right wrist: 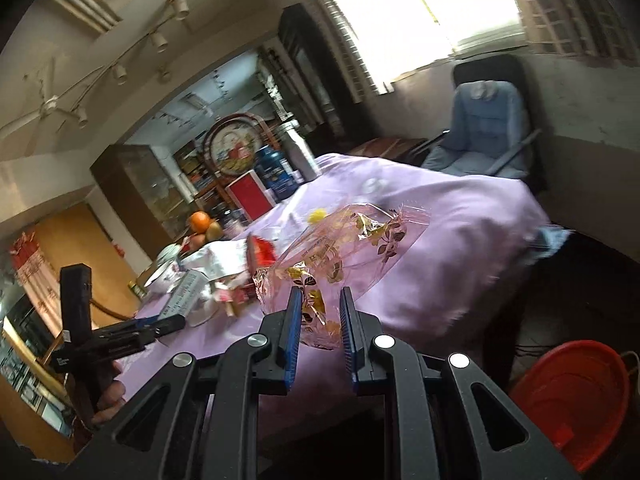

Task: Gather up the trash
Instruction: 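Lift the box and candy bag with both grippers toward the wastebasket, then lower both grippers over the red basket and open them to drop the items, then withdraw both open grippers from the basket toward the table, then reach the left gripper to the crumpled white paper cup and close on it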

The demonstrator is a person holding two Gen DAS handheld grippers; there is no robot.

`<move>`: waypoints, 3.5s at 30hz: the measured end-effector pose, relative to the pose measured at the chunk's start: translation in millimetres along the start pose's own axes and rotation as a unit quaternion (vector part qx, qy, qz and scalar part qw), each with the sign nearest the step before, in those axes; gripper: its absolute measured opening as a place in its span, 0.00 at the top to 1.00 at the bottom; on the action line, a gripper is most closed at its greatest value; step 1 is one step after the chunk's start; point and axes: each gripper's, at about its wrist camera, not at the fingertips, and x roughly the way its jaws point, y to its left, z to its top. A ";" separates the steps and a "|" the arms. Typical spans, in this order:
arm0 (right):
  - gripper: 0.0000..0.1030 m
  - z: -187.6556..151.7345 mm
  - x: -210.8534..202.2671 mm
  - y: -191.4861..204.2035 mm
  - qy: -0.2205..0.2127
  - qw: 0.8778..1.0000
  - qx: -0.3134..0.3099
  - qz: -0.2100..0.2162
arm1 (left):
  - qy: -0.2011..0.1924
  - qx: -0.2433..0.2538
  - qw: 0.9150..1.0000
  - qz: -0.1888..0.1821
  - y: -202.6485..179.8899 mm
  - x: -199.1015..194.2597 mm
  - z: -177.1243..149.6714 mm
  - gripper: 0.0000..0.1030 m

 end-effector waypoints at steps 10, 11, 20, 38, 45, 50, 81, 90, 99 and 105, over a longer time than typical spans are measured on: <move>0.81 -19.2 -61.8 -78.1 -0.028 0.992 0.041 -0.113 | 0.007 0.053 0.998 -0.043 -62.6 19.8 15.0 0.54; 0.81 -23.3 -65.3 -85.3 -0.027 0.991 0.046 -0.124 | 0.009 0.058 0.997 -0.047 -69.2 22.1 15.7 0.54; 0.79 -73.7 -66.7 -155.8 0.023 0.972 0.085 -0.219 | 0.031 0.102 0.991 -0.080 -125.4 48.2 19.8 0.54; 0.46 -76.3 -92.3 -191.7 -0.024 0.963 0.132 -0.236 | 0.096 0.197 0.962 -0.163 -247.7 111.0 4.2 0.54; 0.46 -78.5 -93.6 -199.7 -0.026 0.962 0.143 -0.229 | 0.114 0.214 0.947 -0.210 -284.7 133.1 0.4 0.64; 0.46 -80.5 -80.5 -206.4 -0.017 0.965 0.154 -0.212 | 0.114 0.211 0.950 -0.197 -274.5 136.1 0.4 0.61; 0.16 -40.0 -53.2 -112.8 -0.019 0.979 0.063 -0.194 | 0.023 0.093 0.991 -0.094 -126.0 77.5 31.0 0.16; 0.09 -27.4 -34.2 -64.9 -0.011 0.986 0.023 -0.166 | -0.010 0.033 0.999 0.001 -33.0 42.4 40.0 0.10; 0.06 -20.5 -1.8 -19.5 0.009 0.991 -0.015 -0.133 | -0.019 -0.058 0.992 0.106 69.2 20.3 44.8 0.07; 0.06 -15.3 23.0 9.7 0.027 0.993 -0.044 -0.110 | 0.001 -0.094 0.986 0.137 105.3 34.1 47.5 0.07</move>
